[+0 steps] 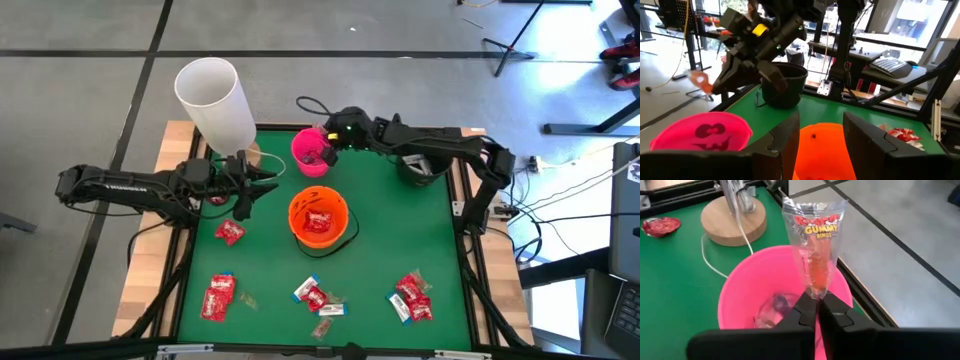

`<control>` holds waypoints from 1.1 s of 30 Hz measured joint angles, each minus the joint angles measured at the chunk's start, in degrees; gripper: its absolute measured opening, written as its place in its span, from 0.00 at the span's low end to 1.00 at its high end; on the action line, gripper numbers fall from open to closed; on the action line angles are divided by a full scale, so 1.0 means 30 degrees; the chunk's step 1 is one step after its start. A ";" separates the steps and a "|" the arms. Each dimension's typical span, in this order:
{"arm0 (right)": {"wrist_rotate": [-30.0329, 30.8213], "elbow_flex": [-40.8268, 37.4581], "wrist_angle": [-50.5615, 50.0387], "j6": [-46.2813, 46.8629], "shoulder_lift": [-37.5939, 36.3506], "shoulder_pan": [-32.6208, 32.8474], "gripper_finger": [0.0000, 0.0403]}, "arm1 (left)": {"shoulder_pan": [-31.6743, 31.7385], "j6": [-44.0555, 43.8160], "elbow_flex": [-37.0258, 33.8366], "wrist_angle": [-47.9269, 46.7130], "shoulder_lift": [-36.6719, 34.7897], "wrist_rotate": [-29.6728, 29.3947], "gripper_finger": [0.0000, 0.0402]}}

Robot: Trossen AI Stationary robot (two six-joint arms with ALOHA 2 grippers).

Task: Sort candy
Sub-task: Put the red candy into the pink bucket, then put the red candy into the orange bucket

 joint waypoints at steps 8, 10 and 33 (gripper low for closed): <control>-0.0123 0.0030 -0.0303 -0.0434 -0.0821 0.0015 0.34 | -0.0029 -0.0044 0.0000 -0.0384 0.0003 0.0165 0.35; -0.0190 0.0030 -0.0450 -0.0776 -0.1285 0.0051 0.41 | -0.0029 -0.0051 0.0000 -0.0384 -0.0004 0.0006 0.35; 0.3053 0.0037 -0.1759 -0.1887 -0.5992 0.5872 0.41 | -0.2355 -0.3039 0.8925 -2.0926 0.8177 0.2560 0.35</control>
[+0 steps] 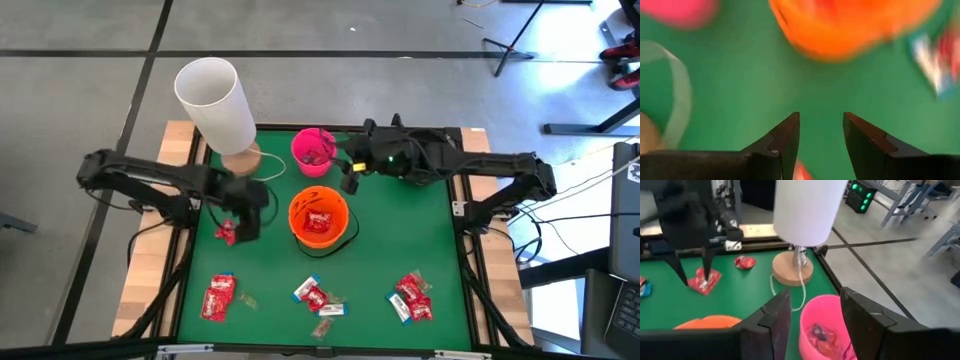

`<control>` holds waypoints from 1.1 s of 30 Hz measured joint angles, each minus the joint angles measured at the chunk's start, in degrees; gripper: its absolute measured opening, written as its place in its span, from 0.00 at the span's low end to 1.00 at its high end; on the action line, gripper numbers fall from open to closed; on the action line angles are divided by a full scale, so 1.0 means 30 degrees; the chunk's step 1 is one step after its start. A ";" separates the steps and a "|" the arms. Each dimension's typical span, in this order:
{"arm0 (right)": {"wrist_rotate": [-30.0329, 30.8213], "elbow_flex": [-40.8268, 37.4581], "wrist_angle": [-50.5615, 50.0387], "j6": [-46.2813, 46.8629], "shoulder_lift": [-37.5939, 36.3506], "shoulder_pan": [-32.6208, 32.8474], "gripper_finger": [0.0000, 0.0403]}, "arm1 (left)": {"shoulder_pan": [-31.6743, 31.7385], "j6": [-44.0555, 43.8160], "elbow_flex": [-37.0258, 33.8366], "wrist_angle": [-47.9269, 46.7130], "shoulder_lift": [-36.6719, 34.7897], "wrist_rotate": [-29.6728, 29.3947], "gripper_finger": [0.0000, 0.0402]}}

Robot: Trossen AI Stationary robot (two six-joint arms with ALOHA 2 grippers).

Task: Sort candy
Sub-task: Put the red candy into the orange bucket

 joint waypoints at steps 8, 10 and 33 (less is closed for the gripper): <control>0.1149 -0.0007 -0.0618 0.0000 0.0000 0.1006 0.41 | -0.2397 -0.1359 0.0000 -0.2992 0.1268 -0.0965 0.35; 0.1141 -0.0007 -0.0685 0.0000 0.0000 0.1071 0.41 | -0.2880 -0.1466 0.0000 -0.2901 0.1113 -0.1398 0.35; 0.1127 -0.0007 -0.1197 0.0160 0.0015 0.1064 0.41 | -0.4161 -0.7866 -0.4919 -0.1786 0.2807 0.0614 0.64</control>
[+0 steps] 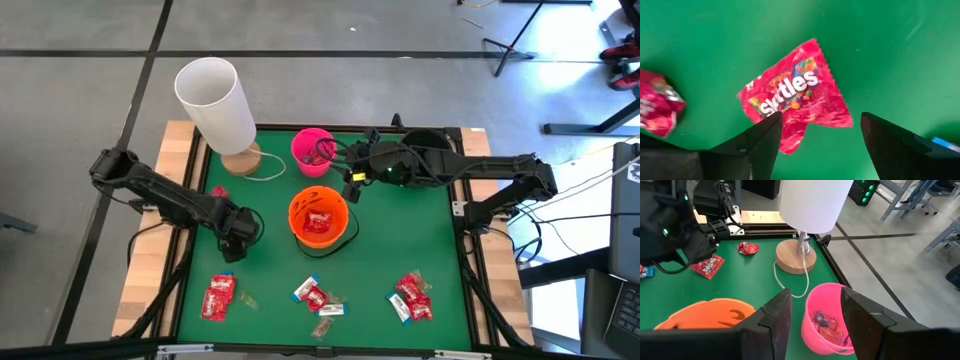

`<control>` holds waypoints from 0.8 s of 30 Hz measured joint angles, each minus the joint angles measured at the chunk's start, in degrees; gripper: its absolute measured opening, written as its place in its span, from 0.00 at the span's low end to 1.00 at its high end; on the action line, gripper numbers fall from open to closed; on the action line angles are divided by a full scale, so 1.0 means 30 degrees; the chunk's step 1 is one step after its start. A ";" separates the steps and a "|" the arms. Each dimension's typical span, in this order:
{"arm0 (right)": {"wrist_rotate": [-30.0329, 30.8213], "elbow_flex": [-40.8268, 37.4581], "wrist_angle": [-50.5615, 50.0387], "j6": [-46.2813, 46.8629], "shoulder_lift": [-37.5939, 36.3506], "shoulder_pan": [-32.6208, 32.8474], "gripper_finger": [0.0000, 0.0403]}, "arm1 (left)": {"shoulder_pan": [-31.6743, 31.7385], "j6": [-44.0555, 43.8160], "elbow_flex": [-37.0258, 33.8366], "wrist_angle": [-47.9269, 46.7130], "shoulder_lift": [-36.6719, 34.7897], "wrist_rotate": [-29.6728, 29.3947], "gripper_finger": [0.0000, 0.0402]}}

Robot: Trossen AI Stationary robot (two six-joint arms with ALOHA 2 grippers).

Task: Sort candy
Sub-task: Put the red candy into the orange bucket

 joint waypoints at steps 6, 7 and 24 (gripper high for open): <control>-0.0032 0.0000 0.0096 0.0024 0.0007 0.0000 0.41 | 0.0301 -0.0745 -0.0706 0.0857 0.2007 -0.1364 0.64; -0.0206 0.0000 0.0090 0.0082 0.0007 0.0000 0.41 | 0.0336 -0.0726 -0.0672 0.0911 0.2343 -0.1387 0.64; -0.1380 0.0276 0.0665 0.0452 -0.0599 0.1207 0.41 | -0.0538 -0.0075 0.3302 -0.1357 0.2449 -0.2884 0.09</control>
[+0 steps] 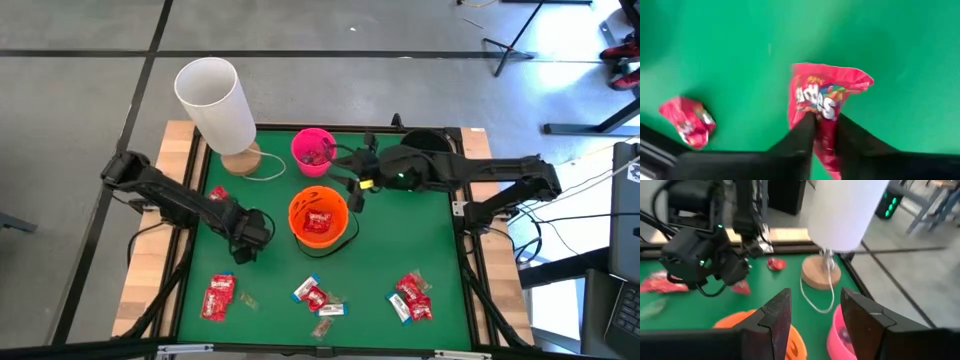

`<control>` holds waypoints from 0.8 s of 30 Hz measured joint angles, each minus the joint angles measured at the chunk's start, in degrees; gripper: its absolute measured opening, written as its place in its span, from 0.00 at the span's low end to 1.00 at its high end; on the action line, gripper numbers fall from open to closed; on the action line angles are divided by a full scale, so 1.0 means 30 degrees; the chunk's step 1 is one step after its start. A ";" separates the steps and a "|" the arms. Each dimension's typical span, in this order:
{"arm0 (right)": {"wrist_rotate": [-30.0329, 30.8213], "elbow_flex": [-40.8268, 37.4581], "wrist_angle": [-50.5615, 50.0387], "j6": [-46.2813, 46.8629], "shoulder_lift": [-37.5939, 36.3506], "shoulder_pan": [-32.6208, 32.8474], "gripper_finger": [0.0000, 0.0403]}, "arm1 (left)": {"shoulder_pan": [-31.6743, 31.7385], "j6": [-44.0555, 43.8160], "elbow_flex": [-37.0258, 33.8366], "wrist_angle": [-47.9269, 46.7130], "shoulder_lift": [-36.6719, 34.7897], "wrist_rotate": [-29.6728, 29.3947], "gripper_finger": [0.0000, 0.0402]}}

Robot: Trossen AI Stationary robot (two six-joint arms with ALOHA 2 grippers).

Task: Sort candy
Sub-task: Put the red candy into the orange bucket

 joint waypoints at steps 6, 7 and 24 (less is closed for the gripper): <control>0.1386 0.0749 -0.0297 -0.0545 -0.0870 0.1478 0.41 | -0.0493 0.0495 0.3689 -0.1448 -0.0790 -0.2091 0.04; 0.1637 0.0886 -0.0240 -0.0596 -0.1034 0.1716 0.41 | -0.0617 0.0673 0.4315 -0.1412 -0.0945 -0.2653 0.04; 0.3393 0.1086 -0.0255 -0.1031 -0.1791 0.3126 0.41 | 0.2129 1.0705 0.7968 1.0331 -0.0736 -0.1563 0.02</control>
